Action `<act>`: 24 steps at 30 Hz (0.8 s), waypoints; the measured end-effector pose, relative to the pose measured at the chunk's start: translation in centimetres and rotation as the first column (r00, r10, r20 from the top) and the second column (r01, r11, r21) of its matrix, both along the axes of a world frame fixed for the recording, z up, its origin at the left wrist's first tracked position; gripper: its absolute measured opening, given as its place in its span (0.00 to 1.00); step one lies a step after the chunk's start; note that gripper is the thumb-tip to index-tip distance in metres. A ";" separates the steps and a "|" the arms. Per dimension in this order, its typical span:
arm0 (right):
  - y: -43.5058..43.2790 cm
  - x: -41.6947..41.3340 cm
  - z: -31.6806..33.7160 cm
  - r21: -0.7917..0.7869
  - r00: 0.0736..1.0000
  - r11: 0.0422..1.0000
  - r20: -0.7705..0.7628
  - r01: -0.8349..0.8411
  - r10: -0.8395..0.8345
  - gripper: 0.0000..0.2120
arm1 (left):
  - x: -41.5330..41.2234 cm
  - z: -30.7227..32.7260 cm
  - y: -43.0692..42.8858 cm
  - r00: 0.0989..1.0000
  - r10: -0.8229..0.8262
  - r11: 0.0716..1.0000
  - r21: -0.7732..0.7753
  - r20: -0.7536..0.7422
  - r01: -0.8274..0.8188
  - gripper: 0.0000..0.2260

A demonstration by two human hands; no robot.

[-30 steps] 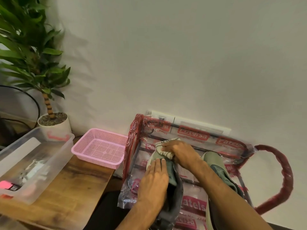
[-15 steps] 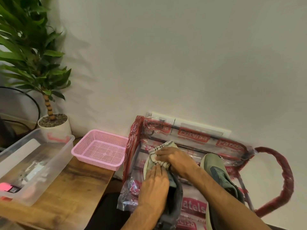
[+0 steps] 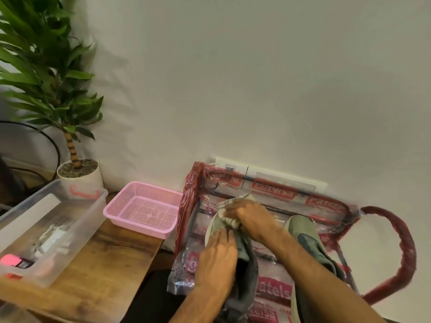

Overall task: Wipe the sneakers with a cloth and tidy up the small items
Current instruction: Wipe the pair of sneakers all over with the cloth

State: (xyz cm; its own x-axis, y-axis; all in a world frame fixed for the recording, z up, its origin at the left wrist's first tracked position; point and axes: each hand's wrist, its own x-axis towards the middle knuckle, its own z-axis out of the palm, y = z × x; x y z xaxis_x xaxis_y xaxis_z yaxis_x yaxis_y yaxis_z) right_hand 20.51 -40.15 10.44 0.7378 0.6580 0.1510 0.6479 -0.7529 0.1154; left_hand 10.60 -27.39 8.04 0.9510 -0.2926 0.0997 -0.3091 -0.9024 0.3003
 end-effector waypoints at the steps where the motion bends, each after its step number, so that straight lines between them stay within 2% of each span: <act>1: 0.5 -0.5 -0.7 -0.017 0.997 0.997 -0.019 -0.080 0.080 0.15 | 0.0 -0.1 -0.1 1.000 0.004 1.000 0.001 -0.007 -0.004 0.28; 3: -0.4 -0.2 -0.9 -0.027 0.996 0.996 -0.026 -0.087 0.086 0.16 | 0.1 -0.1 -0.2 1.000 0.004 1.000 0.012 -0.009 -0.004 0.30; 6: -1.8 0.8 -0.3 -0.017 0.995 0.995 0.006 0.101 -0.101 0.17 | 0.3 0.0 -0.3 1.000 -0.006 0.998 0.058 -0.005 0.006 0.35; 7: -1.3 0.7 -0.2 -0.034 0.994 0.994 0.039 0.107 -0.106 0.17 | 0.3 0.1 -0.3 1.000 -0.008 0.998 0.063 -0.011 0.009 0.35; 9: 0.5 -0.1 -0.5 -0.029 0.999 0.999 0.052 -0.014 0.015 0.15 | 0.2 0.0 -0.5 1.000 -0.006 0.998 0.062 -0.025 0.008 0.29; 11: 1.1 -0.8 -1.3 -0.027 0.989 0.989 -0.015 -0.146 0.146 0.16 | -0.1 -0.1 -0.6 1.000 0.003 0.998 0.062 -0.029 -0.002 0.25; 13: -0.2 0.2 -0.7 -0.057 0.994 0.993 -0.001 -0.108 0.108 0.17 | -0.1 0.0 -0.8 1.000 -0.007 0.998 0.066 -0.023 0.008 0.28; 16: -1.5 1.1 -0.1 -0.078 0.996 0.994 0.058 0.072 -0.067 0.18 | -0.1 0.0 -0.8 0.999 -0.019 0.995 0.096 -0.034 0.022 0.31; 17: -1.0 0.9 0.0 -0.079 0.996 0.994 0.065 0.072 -0.067 0.17 | -0.2 0.0 -0.8 0.999 -0.017 0.995 0.102 -0.041 0.021 0.31; 21: 0.9 -0.4 -1.4 -0.112 0.986 0.979 -0.021 -0.168 0.166 0.14 | -0.4 0.2 -1.1 0.998 -0.018 0.993 0.118 -0.063 0.025 0.26; 22: 0.4 0.0 -1.2 -0.121 0.987 0.980 -0.015 -0.159 0.159 0.15 | -0.3 0.2 -1.1 0.998 -0.019 0.993 0.119 -0.057 0.025 0.26; 24: -0.8 1.0 -0.6 -0.130 0.999 0.991 -0.003 -0.042 0.042 0.17 | -0.2 0.2 -1.1 0.999 -0.025 0.992 0.122 -0.043 0.031 0.28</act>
